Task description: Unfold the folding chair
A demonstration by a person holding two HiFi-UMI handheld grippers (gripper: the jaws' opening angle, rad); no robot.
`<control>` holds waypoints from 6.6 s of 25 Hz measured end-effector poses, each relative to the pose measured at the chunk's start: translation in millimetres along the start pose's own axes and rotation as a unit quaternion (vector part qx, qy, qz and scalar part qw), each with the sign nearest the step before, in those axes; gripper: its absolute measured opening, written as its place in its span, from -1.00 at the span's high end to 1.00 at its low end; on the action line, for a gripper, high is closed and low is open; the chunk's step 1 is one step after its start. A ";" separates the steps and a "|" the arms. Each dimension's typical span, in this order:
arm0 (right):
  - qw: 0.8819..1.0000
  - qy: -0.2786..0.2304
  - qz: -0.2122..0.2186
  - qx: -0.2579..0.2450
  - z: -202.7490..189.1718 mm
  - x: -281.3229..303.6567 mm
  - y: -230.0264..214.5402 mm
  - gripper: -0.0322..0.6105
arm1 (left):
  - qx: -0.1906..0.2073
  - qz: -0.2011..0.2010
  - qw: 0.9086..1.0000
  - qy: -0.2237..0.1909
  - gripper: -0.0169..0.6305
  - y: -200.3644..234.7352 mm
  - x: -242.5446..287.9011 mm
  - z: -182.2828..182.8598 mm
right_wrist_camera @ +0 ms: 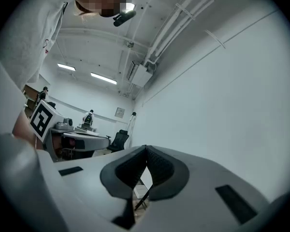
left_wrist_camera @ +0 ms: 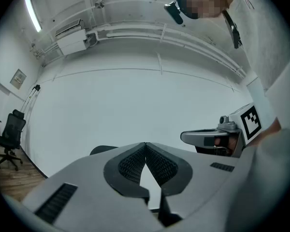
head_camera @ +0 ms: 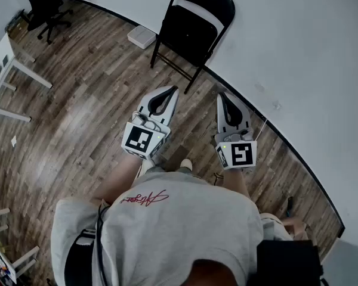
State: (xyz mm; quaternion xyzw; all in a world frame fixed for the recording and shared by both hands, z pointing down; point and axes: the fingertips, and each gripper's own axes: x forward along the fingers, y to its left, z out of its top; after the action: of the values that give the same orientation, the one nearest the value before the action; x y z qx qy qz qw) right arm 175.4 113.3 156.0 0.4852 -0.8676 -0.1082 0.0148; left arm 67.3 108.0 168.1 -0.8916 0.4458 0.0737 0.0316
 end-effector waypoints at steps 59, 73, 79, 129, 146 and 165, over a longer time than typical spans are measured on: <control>0.984 0.147 -0.097 0.004 -167.5 298.3 -261.9 0.84 | 0.056 -0.102 0.988 0.102 0.71 226.9 377.3 -118.6; 0.928 0.267 -0.123 0.231 -385.8 376.3 -357.5 0.16 | 0.406 -0.449 0.668 0.433 -0.17 303.3 480.7 -367.5; 0.935 0.272 -0.076 0.216 -403.7 410.5 -359.6 0.16 | 0.487 -0.502 0.515 0.495 -0.17 320.6 486.9 -425.3; 0.976 0.151 -0.111 0.109 -327.5 355.2 -113.0 0.83 | 0.643 -0.324 0.603 0.344 0.15 305.5 273.7 -443.9; 0.969 0.141 -0.177 0.102 -354.5 278.0 52.7 0.83 | 0.696 -0.204 0.643 0.246 0.34 301.3 141.2 -474.5; 0.972 0.139 -0.164 0.094 -433.5 223.8 183.3 0.83 | 0.674 -0.123 0.703 0.188 0.24 285.5 -9.4 -530.1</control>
State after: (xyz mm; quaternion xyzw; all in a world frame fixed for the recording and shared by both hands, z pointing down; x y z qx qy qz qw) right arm -40.1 -58.2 598.4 0.6304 -0.7719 0.0413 0.0716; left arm -111.9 -120.7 695.6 -0.6744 0.2590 -0.4208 0.5486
